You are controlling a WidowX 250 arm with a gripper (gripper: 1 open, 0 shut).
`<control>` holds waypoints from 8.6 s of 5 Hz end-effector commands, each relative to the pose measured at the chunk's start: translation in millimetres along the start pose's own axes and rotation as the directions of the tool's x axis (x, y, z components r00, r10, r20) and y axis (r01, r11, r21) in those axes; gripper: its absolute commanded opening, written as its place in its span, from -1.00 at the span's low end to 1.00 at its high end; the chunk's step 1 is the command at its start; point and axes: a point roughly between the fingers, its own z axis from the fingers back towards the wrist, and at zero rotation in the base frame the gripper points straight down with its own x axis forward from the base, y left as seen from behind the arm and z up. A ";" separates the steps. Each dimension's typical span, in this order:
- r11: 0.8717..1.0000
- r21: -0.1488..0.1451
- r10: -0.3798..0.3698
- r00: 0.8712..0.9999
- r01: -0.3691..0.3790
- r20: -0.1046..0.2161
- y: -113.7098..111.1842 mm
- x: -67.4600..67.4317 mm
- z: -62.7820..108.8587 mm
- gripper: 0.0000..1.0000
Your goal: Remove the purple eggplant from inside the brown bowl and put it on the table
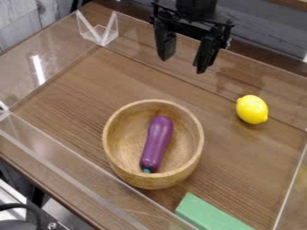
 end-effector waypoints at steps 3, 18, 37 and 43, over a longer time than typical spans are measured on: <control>0.999 0.000 -0.043 0.998 0.043 -0.042 -5.8 -44.0 -41.6 1.00; 0.999 -0.052 -0.012 1.000 0.012 0.011 -3.4 -51.0 -96.6 1.00; 0.989 -0.100 0.106 0.994 -0.104 0.013 22.1 -60.0 -67.4 -1.00; 0.983 -0.099 0.157 0.987 -0.155 0.020 57.1 -64.3 -63.7 -1.00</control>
